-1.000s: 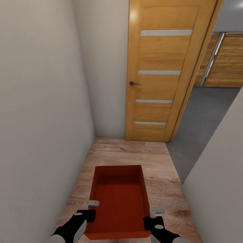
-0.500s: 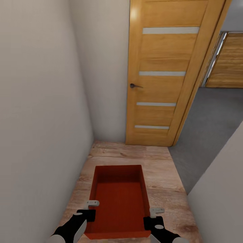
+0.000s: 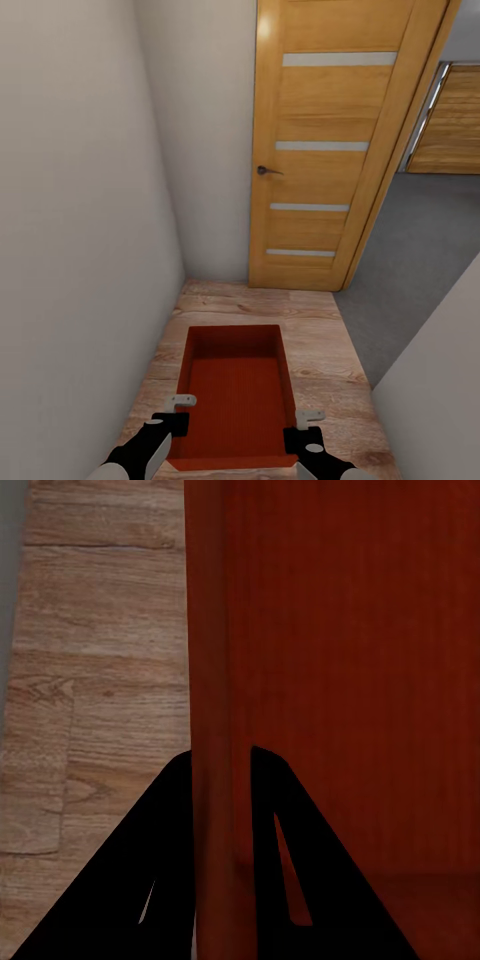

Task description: Move the two storage containers from the living room to the garage. In the garage, place one container on the floor and stack the other container on top of it (either order is fine).

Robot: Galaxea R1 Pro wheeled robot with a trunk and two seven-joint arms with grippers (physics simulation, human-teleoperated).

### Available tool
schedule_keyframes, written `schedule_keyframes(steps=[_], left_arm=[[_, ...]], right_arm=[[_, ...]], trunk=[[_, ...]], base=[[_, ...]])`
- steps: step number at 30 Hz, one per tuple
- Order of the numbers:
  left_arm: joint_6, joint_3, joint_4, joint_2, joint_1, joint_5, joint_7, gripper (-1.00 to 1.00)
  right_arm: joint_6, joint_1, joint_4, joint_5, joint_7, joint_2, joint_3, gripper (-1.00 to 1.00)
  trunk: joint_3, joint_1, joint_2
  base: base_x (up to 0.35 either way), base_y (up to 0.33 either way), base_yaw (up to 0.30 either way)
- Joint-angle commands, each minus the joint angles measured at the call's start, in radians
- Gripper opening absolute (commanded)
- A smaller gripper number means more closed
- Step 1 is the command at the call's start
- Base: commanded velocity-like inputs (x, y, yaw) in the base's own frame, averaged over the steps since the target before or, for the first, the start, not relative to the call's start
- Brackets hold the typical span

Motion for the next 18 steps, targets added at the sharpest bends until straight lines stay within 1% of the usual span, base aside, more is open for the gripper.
schedule_keyframes(steps=[1,5,7,18], left_arm=[[0.007,0.004,0.002,0.012,0.000,-0.004,0.009,-1.00],[0.008,0.005,0.002,0.012,0.000,-0.004,0.009,-1.00],[0.009,0.005,0.002,0.012,0.000,-0.004,0.010,-1.00],[0.009,0.005,0.002,0.014,0.000,-0.004,0.010,-1.00]], right_arm=[[-0.013,-0.001,0.004,0.000,-0.007,-0.027,0.001,-1.00],[-0.013,-0.001,0.004,0.000,-0.008,-0.027,0.001,-1.00],[-0.014,-0.001,0.004,0.000,-0.009,-0.027,0.001,-1.00],[-0.012,-0.001,0.004,0.000,-0.010,-0.027,0.001,-1.00]], trunk=[[-0.001,0.000,-0.001],[-0.001,0.000,-0.001],[-0.001,0.000,-0.001],[-0.001,0.000,-0.001]], base=[[0.000,0.000,0.000],[0.000,0.000,-0.006],[0.000,0.000,-0.139],[0.000,0.000,-0.268]])
